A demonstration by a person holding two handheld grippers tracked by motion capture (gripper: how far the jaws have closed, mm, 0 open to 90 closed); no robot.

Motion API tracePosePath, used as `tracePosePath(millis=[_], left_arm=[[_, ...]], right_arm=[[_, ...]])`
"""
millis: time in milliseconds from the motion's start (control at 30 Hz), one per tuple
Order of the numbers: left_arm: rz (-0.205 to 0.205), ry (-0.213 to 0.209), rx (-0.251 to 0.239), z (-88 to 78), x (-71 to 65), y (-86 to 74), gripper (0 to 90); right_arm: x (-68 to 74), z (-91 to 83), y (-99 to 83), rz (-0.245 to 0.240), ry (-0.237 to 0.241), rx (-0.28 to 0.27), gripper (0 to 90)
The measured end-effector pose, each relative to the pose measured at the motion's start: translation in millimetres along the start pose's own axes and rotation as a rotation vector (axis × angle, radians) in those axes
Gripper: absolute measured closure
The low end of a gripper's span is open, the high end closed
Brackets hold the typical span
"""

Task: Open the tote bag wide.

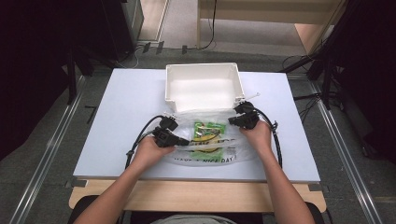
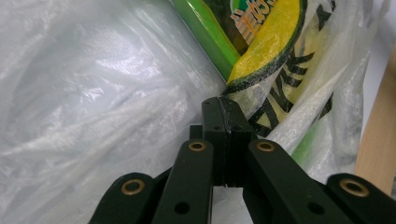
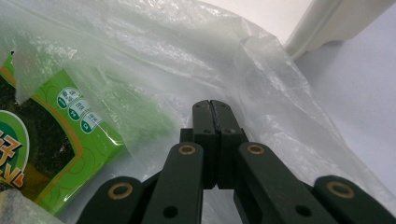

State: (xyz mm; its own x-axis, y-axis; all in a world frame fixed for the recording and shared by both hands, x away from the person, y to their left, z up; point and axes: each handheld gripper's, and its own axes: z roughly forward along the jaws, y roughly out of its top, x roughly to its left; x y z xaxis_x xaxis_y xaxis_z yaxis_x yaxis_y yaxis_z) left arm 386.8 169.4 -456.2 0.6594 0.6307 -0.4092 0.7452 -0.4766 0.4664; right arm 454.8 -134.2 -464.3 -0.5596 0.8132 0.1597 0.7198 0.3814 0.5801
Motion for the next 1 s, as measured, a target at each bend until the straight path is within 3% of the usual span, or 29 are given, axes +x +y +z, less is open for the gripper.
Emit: tracePosePath(millis=[600, 1000], left_arm=[[0.041, -0.082, 0.041, -0.3, -26.7, -35.0, 90.0], [0.042, -0.125, 0.054, -5.1, -37.8, -58.1, 90.0]], right_arm=[[-0.8, 0.5, -1.3, 0.006, 0.002, -0.013, 90.0], [-1.3, 0.4, -1.3, 0.008, -0.005, -0.015, 90.0]])
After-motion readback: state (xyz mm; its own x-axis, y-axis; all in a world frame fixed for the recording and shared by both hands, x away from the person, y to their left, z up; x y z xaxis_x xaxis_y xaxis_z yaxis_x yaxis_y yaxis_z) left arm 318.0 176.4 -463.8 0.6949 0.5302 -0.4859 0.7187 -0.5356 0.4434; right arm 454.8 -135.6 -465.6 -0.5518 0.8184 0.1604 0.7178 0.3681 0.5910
